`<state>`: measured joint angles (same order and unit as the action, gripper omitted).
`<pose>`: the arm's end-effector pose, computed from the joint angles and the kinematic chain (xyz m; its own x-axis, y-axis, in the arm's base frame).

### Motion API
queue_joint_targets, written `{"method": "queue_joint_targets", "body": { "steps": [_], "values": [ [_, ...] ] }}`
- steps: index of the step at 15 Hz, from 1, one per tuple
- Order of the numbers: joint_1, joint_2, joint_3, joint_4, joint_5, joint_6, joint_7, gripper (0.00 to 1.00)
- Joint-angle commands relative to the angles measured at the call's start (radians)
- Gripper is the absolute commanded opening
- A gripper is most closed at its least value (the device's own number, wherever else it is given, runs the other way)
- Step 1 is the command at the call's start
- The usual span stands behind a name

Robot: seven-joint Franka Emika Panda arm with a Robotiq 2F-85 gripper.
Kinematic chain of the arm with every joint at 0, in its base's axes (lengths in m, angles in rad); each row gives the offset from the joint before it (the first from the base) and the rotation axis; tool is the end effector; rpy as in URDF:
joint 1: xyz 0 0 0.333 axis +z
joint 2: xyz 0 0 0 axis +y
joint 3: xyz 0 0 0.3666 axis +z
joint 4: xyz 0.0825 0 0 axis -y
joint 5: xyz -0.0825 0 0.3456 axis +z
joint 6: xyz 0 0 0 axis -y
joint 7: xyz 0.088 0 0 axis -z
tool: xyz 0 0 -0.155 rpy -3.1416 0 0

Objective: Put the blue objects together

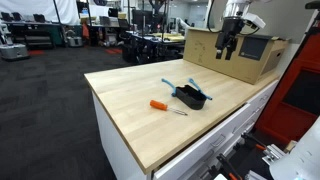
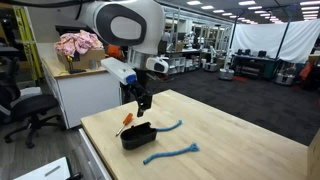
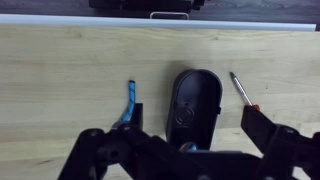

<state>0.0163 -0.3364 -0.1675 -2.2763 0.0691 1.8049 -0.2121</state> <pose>0.3724 -0.0530 0.4920 0.9918 0.0611 -0.1119 0.0444 -0.9883 -0.1459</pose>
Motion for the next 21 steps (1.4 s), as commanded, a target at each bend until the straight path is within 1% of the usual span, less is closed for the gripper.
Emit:
{"method": "queue_joint_targets", "body": {
  "steps": [1, 4, 7, 10, 12, 14, 17, 18, 21],
  "values": [
    [-0.024, 0.002, 0.021, 0.002, 0.007, -0.002, -0.006, 1.00],
    [-0.010, 0.080, 0.043, 0.044, 0.031, 0.010, 0.041, 1.00],
    [0.002, 0.136, 0.086, 0.066, 0.067, 0.068, 0.121, 1.00],
    [0.010, 0.222, 0.132, 0.101, 0.102, 0.173, 0.235, 1.00],
    [0.014, 0.281, 0.148, 0.122, 0.116, 0.255, 0.252, 1.00],
    [0.013, 0.354, 0.160, 0.152, 0.102, 0.317, 0.259, 1.00],
    [0.007, 0.469, 0.160, 0.218, 0.086, 0.352, 0.263, 1.00],
    [0.008, 0.502, 0.160, 0.233, 0.070, 0.390, 0.290, 1.00],
    [0.018, 0.592, 0.157, 0.294, 0.024, 0.456, 0.353, 1.00]
  ]
}}
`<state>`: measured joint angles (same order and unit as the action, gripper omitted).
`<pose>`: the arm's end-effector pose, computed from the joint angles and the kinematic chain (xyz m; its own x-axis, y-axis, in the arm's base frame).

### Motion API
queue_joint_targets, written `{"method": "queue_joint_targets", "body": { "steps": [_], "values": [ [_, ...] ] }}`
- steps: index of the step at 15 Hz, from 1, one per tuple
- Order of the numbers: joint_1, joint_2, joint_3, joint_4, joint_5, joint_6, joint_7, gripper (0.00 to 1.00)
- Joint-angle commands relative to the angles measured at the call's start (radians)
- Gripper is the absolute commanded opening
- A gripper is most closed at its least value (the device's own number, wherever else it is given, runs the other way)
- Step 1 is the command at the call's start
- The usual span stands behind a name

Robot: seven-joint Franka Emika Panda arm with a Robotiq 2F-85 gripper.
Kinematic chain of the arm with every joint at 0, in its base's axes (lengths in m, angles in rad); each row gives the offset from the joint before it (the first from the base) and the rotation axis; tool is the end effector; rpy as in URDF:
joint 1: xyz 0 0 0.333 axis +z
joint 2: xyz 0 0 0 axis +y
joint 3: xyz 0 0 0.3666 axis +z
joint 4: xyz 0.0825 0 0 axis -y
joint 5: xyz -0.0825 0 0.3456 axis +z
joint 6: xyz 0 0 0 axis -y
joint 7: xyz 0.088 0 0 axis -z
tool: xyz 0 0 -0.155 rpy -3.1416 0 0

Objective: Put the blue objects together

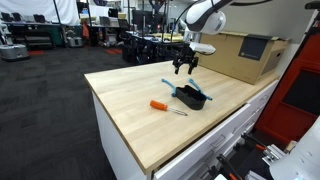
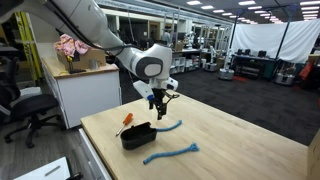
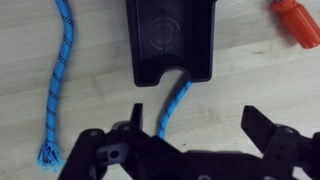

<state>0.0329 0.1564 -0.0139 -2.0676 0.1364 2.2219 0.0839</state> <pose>0.5510 0.0202 0.3831 0.9891 -0.1462 -0.0152 -0.1470 -0.9836 -0.1049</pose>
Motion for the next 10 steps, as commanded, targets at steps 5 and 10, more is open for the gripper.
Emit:
{"method": "queue_joint_targets", "body": {
  "steps": [5, 10],
  "values": [
    [0.010, 0.244, -0.001, 0.220, -0.093, 0.012, 0.120, 1.00],
    [0.010, 0.350, 0.000, 0.310, -0.084, -0.007, 0.118, 1.00]
  ]
}}
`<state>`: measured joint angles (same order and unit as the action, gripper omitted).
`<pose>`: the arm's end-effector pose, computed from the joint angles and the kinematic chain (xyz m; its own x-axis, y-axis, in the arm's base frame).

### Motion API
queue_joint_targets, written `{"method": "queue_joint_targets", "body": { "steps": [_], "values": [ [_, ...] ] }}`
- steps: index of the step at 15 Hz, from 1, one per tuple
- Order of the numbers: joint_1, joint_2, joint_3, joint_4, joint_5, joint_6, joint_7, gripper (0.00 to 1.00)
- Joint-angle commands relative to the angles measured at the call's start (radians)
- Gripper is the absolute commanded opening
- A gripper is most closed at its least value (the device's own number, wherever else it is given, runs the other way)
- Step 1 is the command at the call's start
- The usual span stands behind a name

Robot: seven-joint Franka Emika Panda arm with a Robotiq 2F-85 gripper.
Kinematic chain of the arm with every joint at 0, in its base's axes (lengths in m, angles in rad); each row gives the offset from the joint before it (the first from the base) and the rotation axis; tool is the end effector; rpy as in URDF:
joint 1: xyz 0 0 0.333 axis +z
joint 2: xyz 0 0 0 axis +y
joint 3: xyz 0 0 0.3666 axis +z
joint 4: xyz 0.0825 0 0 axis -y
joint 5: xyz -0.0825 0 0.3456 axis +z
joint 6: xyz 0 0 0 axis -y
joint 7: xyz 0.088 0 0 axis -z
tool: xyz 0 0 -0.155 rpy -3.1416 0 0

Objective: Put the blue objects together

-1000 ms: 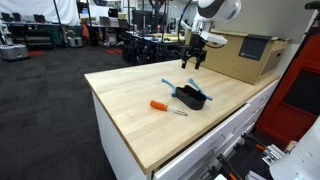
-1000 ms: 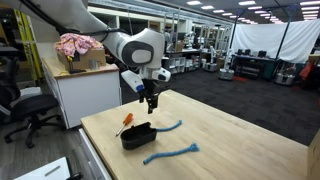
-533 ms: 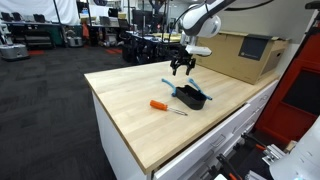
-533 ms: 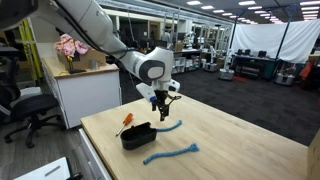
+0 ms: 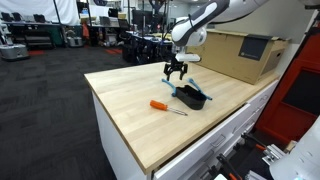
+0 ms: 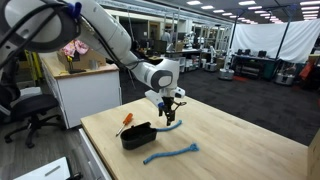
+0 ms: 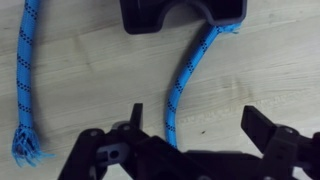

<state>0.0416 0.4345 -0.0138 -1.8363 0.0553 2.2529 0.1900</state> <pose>0.6315 0.0219 0.3148 0.9806 -0.1945 -0.0250 -0.1953 -0.9802 -0.0323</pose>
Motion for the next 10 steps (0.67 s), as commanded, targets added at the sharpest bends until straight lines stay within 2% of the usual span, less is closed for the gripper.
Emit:
{"method": "queue_joint_targets", "body": {
  "steps": [1, 6, 7, 10],
  "values": [
    [0.002, 0.087, -0.002, 0.087, -0.003, -0.039, 0.014, 1.00],
    [0.002, 0.139, -0.008, 0.115, -0.003, -0.051, 0.025, 1.00],
    [0.002, 0.143, -0.011, 0.116, -0.004, -0.047, 0.028, 0.80],
    [-0.002, 0.156, -0.013, 0.124, 0.001, -0.047, 0.034, 0.60]
  ]
}}
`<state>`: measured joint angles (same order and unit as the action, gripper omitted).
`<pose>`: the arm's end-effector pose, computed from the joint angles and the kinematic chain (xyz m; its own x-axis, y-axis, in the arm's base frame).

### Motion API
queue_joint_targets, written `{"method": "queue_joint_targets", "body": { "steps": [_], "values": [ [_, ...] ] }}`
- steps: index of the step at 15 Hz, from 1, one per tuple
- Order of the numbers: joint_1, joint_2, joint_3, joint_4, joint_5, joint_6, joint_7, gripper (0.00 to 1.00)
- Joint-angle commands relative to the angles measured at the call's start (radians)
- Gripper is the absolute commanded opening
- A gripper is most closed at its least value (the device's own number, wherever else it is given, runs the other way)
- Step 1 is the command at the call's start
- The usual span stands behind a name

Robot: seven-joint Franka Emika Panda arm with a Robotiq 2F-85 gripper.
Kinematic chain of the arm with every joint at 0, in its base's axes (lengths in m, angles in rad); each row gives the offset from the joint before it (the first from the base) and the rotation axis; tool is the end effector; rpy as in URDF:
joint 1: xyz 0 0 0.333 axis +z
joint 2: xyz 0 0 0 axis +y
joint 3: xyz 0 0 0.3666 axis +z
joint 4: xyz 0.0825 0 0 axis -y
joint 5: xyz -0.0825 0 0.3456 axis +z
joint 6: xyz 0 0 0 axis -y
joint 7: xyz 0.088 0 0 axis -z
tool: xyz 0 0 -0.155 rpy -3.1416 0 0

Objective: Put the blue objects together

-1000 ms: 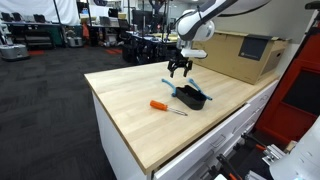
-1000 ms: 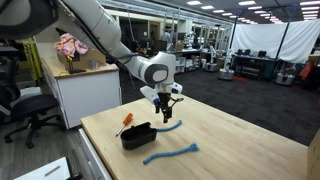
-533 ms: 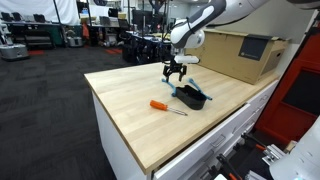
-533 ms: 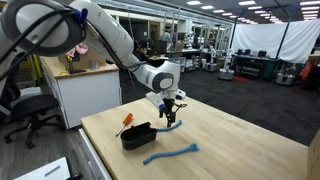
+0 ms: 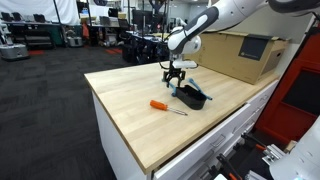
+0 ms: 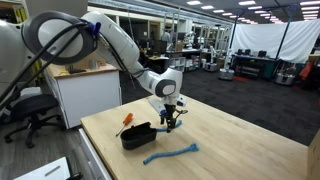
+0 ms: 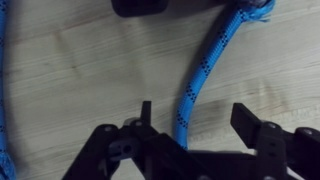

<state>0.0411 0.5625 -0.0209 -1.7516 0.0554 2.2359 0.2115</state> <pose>0.6510 0.0182 0.2647 0.9717 -0.2213 -0.0828 -0.2230 -0.9747 -0.0125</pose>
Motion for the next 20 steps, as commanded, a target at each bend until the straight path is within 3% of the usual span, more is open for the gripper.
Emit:
{"method": "queue_joint_targets", "body": {
  "steps": [1, 8, 10, 13, 20],
  "values": [
    [-0.002, 0.031, -0.007, 0.042, 0.001, -0.033, 0.015, 0.53],
    [-0.001, 0.044, -0.016, 0.055, -0.001, -0.052, 0.029, 0.04],
    [-0.002, 0.044, -0.018, 0.058, 0.000, -0.059, 0.031, 0.00],
    [-0.005, 0.037, -0.015, 0.052, 0.005, -0.063, 0.027, 0.03],
    [-0.027, -0.078, -0.010, 0.016, 0.077, -0.014, 0.036, 0.03]
  ]
}}
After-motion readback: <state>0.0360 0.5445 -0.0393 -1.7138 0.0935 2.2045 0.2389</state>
